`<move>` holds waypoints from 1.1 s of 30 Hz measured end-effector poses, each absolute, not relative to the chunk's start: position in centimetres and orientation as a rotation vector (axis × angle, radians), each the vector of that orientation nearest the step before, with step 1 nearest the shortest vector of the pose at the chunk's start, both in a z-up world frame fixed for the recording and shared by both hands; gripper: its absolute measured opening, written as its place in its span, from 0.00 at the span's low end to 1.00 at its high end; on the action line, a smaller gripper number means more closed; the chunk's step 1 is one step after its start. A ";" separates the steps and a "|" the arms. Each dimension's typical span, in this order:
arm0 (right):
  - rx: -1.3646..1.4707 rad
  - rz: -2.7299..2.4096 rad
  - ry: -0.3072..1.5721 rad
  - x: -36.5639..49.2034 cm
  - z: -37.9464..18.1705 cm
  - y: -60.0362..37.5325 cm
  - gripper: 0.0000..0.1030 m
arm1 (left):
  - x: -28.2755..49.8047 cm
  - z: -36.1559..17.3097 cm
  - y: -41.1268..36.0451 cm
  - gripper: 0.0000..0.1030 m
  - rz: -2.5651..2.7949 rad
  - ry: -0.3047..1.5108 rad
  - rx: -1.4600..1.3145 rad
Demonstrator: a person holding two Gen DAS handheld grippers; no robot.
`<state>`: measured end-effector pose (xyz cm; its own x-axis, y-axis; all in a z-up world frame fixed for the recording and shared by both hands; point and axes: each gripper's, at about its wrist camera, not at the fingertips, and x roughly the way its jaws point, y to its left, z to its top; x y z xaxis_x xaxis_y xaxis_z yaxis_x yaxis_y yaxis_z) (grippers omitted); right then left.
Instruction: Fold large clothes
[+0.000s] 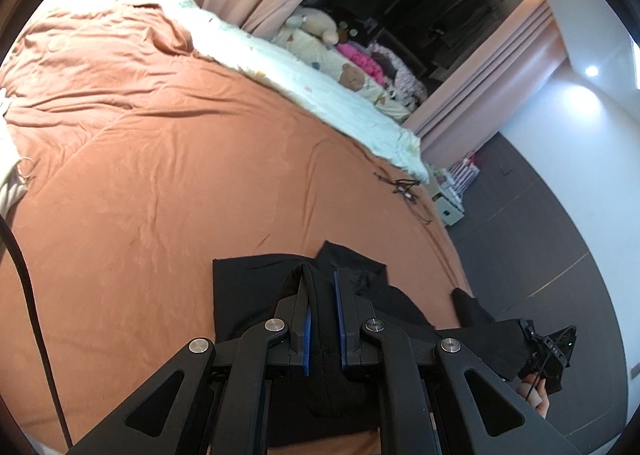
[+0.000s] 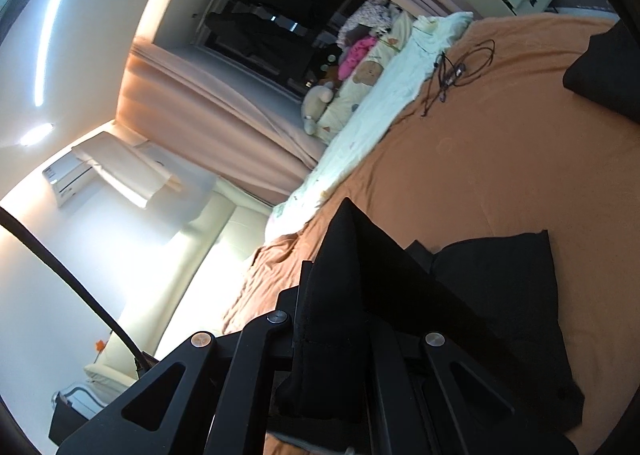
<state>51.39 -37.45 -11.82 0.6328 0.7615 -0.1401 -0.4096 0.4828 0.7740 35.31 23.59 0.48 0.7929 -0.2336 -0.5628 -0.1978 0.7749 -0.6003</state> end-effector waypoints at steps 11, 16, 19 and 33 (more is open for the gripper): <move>0.797 0.649 0.688 59.8 -14.5 -33.5 0.00 | 44.5 -7.6 26.2 0.10 0.051 0.814 -0.713; 0.798 0.605 0.753 63.3 -15.6 -31.7 0.01 | 47.8 -11.5 26.8 0.10 0.064 0.876 -0.728; 0.782 0.597 0.790 64.4 -15.2 -31.1 0.15 | 49.3 -12.7 26.7 0.15 0.068 0.910 -0.694; 0.566 0.459 0.718 61.7 -8.8 -32.0 0.85 | 48.1 -10.6 25.9 0.89 0.065 0.884 -0.586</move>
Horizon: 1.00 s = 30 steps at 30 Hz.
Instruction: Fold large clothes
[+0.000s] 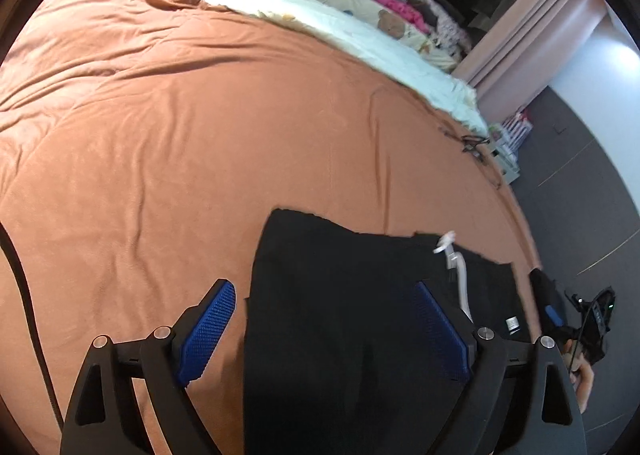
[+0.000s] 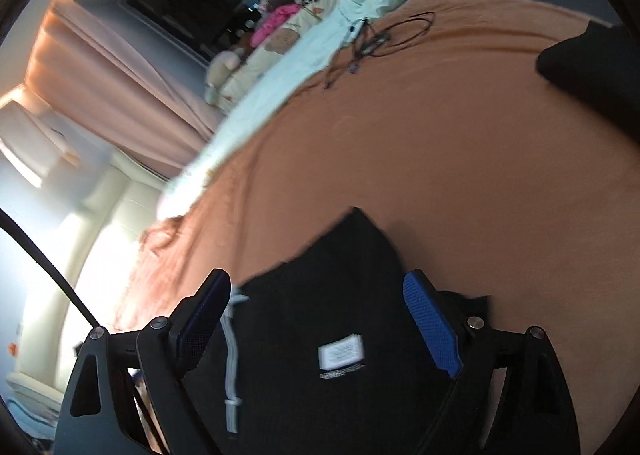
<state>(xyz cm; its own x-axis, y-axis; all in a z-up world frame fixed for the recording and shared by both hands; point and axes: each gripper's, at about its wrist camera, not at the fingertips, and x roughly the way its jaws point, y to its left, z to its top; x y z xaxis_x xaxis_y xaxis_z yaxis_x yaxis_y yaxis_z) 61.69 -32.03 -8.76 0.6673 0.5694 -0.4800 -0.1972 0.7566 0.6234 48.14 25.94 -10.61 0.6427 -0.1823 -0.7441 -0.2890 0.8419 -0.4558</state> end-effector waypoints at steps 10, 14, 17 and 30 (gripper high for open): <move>0.309 0.386 0.923 62.9 -7.9 -26.5 0.57 | 49.1 -16.7 26.0 0.64 0.112 1.075 -0.563; 0.267 0.397 0.949 64.6 -7.2 -24.8 0.43 | 49.7 -18.5 26.0 0.44 0.100 1.111 -0.587; 0.231 0.415 0.944 65.8 -6.4 -23.9 0.15 | 50.2 -18.7 25.6 0.27 0.097 1.108 -0.566; 0.297 0.380 0.782 61.8 -3.0 -26.6 0.00 | 50.5 -14.9 24.4 0.07 0.096 1.053 -0.452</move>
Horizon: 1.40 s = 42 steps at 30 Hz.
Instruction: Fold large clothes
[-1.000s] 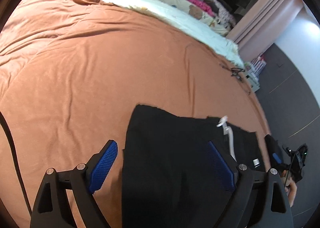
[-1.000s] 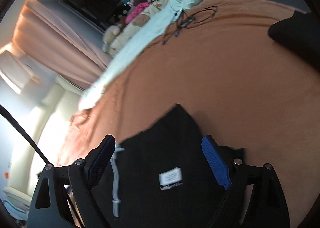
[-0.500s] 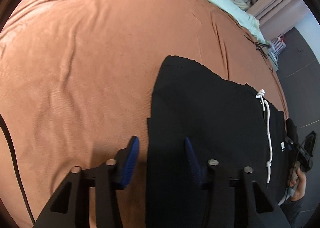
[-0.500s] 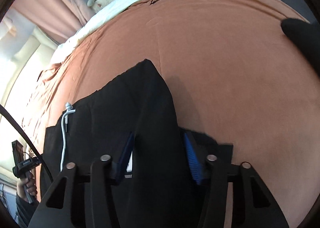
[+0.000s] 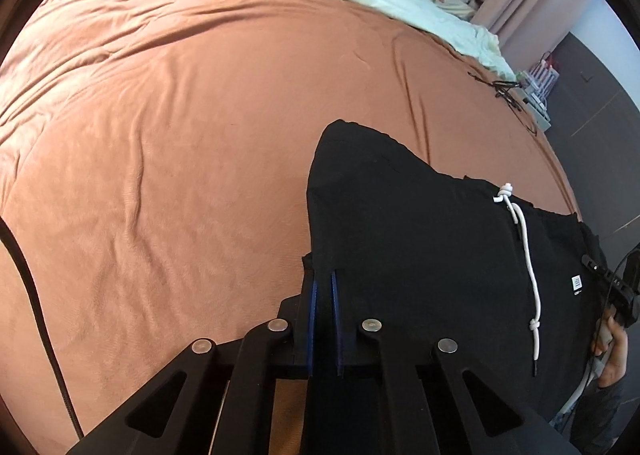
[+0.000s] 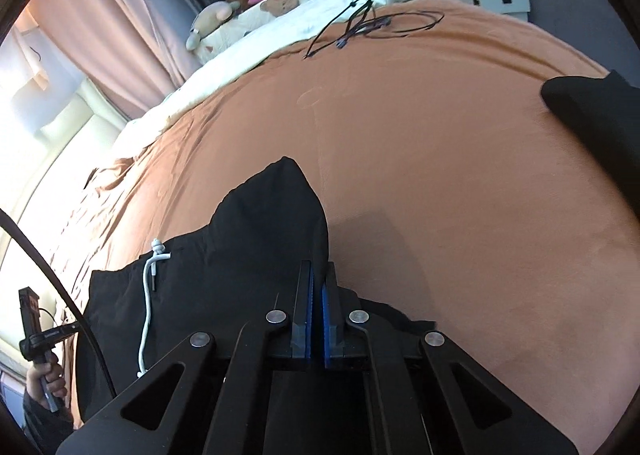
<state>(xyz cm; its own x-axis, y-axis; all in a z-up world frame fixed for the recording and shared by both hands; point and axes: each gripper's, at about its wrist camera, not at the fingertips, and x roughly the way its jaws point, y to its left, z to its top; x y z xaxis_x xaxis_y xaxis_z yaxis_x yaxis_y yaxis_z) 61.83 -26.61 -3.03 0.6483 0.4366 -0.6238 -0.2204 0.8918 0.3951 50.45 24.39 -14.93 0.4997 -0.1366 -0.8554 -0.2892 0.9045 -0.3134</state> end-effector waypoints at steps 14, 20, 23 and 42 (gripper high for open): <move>0.446 0.349 0.890 62.2 -7.3 -28.2 0.01 | 45.1 -18.0 25.2 0.29 0.025 1.089 -0.618; 0.428 0.350 0.891 59.0 -5.2 -29.6 0.28 | 41.5 -18.4 24.2 0.29 -0.017 1.094 -0.633; 0.410 0.341 0.856 56.6 -4.3 -30.7 0.58 | 40.1 -18.2 23.9 0.29 -0.025 1.090 -0.632; 0.250 0.238 0.954 45.3 -9.6 -32.5 0.58 | 34.7 -17.7 21.6 0.32 0.022 1.113 -0.584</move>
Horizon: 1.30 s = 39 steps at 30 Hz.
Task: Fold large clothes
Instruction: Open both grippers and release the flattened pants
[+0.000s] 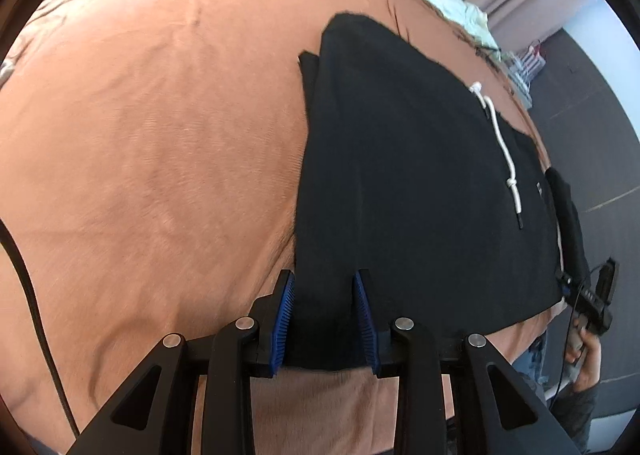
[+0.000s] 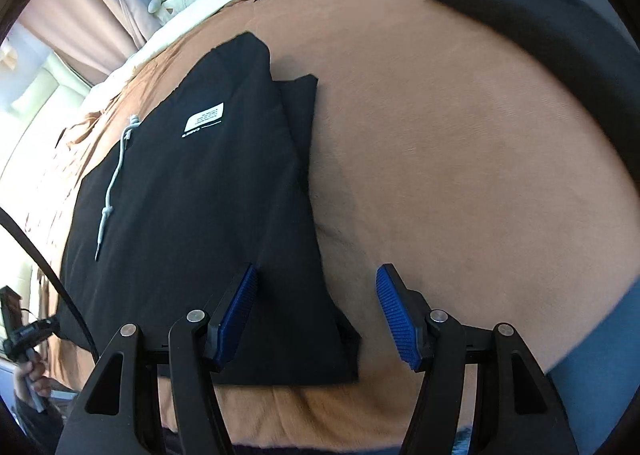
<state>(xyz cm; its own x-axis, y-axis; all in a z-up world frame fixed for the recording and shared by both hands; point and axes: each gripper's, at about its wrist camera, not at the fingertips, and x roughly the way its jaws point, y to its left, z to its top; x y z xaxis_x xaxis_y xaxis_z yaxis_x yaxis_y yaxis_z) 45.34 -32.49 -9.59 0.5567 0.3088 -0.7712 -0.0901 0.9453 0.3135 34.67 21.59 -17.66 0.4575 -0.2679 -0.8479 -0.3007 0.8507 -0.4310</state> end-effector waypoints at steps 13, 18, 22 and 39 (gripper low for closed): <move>0.115 0.324 0.757 38.5 -0.9 -26.3 0.58 | 29.5 -17.5 22.7 0.65 0.009 0.973 -0.790; 0.104 0.381 0.771 38.7 -0.7 -23.0 0.58 | 29.2 -18.1 22.9 0.65 -0.028 0.960 -0.853; 0.068 0.414 0.793 39.1 -1.0 -20.9 0.58 | 29.3 -18.5 23.7 0.64 -0.047 0.951 -0.886; 0.052 0.446 0.934 47.1 -4.6 -10.3 0.58 | 33.7 -21.0 24.1 0.49 -0.104 0.998 -1.000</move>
